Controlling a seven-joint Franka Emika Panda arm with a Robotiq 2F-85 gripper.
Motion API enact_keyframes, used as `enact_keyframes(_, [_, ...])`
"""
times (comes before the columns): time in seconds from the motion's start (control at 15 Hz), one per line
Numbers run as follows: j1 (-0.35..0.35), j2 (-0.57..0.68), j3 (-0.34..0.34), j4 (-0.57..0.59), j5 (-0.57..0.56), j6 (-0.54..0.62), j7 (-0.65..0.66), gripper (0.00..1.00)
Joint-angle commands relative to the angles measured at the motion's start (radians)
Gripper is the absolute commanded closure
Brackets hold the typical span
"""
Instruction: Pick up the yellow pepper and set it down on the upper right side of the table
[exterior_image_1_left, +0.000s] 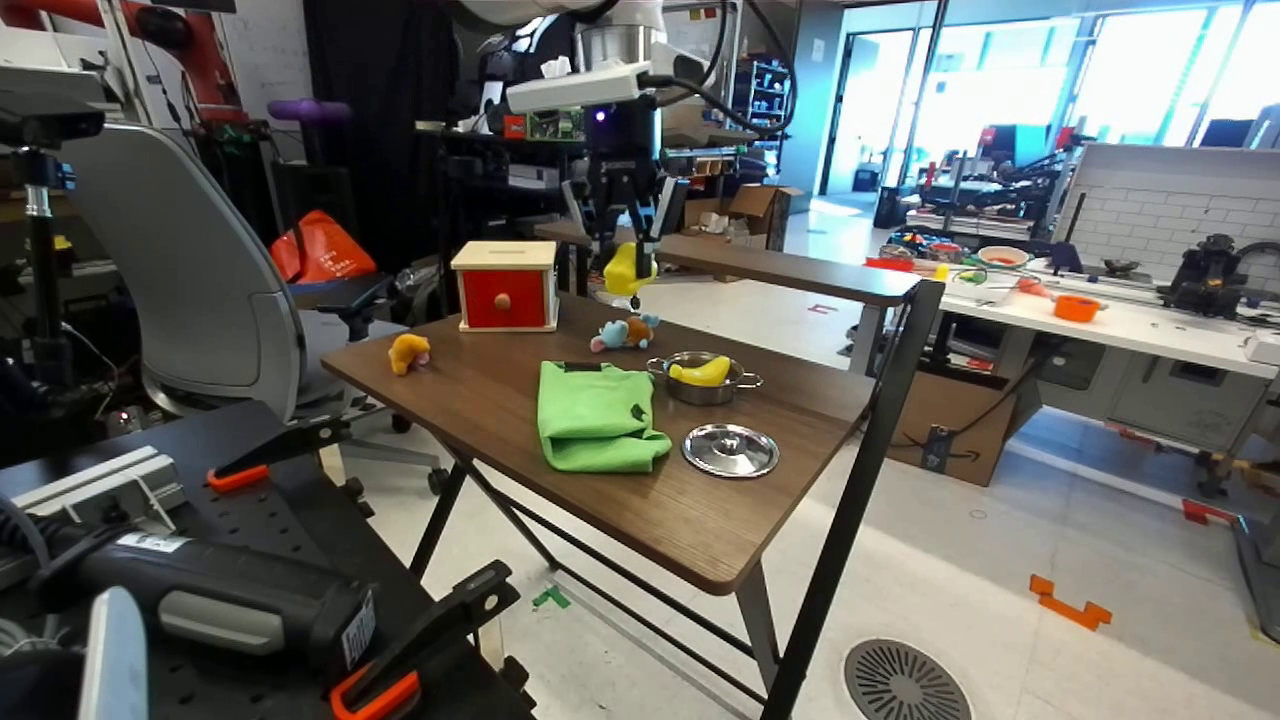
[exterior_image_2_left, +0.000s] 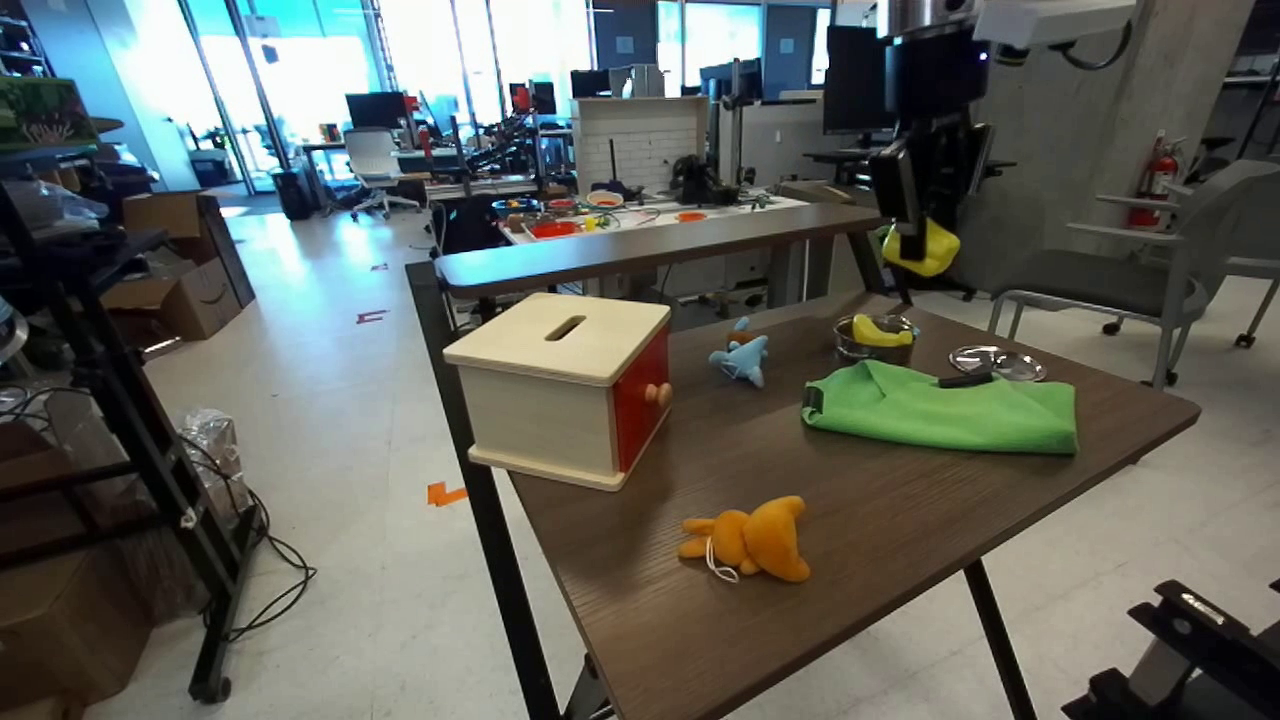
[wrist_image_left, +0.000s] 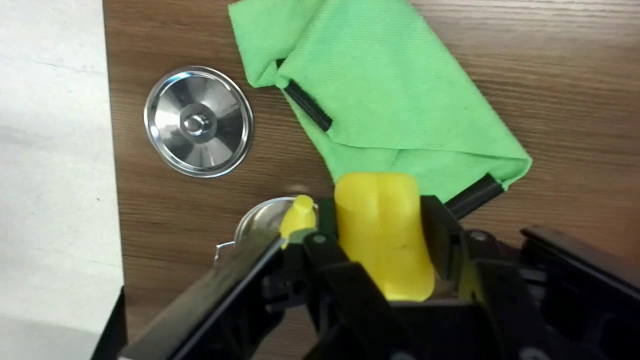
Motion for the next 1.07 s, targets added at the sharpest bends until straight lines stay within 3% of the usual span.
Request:
enact_keyframes(0.0, [-0.038,0.034,-0.024,0.07,0.047,-0.034,0.022,0.81])
enact_keyframes(0.47, [-0.105,0.143,-0.057,0.221,0.121,-0.111,0.063,0.81])
enact_keyframes(1.0, [-0.137,0.323,-0.12,0.447,0.126,-0.183,0.185,0.81])
